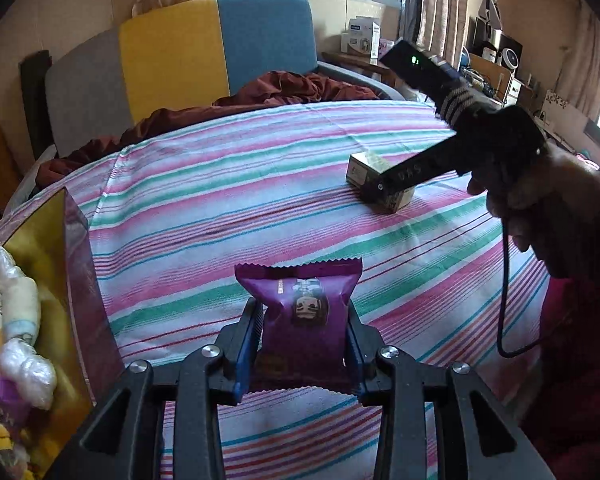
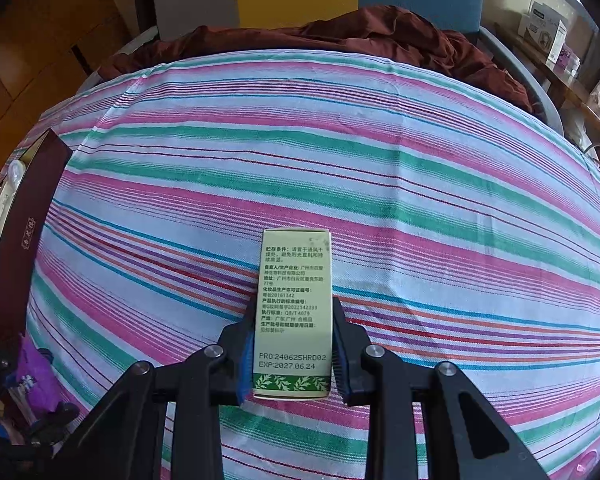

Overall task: Organize objects
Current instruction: 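Carry the purple packet into the gold tray and open the left tool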

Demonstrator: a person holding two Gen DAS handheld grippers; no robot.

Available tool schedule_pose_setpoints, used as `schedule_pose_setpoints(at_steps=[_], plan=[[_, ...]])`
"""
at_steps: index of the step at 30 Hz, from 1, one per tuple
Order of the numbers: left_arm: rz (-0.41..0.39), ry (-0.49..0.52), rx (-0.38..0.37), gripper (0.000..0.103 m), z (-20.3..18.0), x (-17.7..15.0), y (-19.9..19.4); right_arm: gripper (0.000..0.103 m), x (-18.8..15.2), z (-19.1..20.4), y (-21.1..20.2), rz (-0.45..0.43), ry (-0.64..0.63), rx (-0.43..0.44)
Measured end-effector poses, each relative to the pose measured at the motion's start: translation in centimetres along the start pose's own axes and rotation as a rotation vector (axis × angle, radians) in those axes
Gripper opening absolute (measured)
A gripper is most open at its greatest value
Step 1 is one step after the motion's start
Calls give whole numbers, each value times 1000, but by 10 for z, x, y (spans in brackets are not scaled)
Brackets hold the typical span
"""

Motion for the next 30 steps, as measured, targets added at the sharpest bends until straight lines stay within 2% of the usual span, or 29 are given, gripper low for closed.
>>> schedule_pose_setpoints(at_steps=[5, 9, 11, 14, 18, 20, 23, 26, 30], plan=[[-62, -64, 32, 38, 40, 23, -40, 30, 1, 1, 2, -6, -15, -11], [-79, -229, 97, 39, 111, 33, -63, 30, 2, 4, 5, -8, -29, -27], [-76, -318, 143, 39, 153, 32, -70, 30, 1, 4, 5, -10, -37, -34], [-36, -399, 227, 38, 205, 19, -68, 30, 2, 7, 7, -12, -42, -42], [10, -474, 302, 39, 254, 0, -61, 30, 3, 3, 8, -12, -48, -48], [51, -484, 327, 39, 266, -9, -55, 30, 1, -1, 4, -13, -48, -47], [89, -484, 315, 39, 267, -19, -45, 30, 2, -2, 5, -13, -50, -47], [125, -489, 334, 40, 269, -31, -35, 30, -2, 0, -3, -10, -50, -50], [121, -500, 338, 47, 272, -37, -39, 30, -2, 2, -6, 0, -44, -73]])
Point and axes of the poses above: each gripper's, at about its wrist camera, not at the fingertips, and y roughly the way its jaws point, z to its left, x to its top, the point moved 8 cm from there along y, roughly the way its jaws point, and after that the axes turned 15 degrees about -z, right-handed, at the moved point
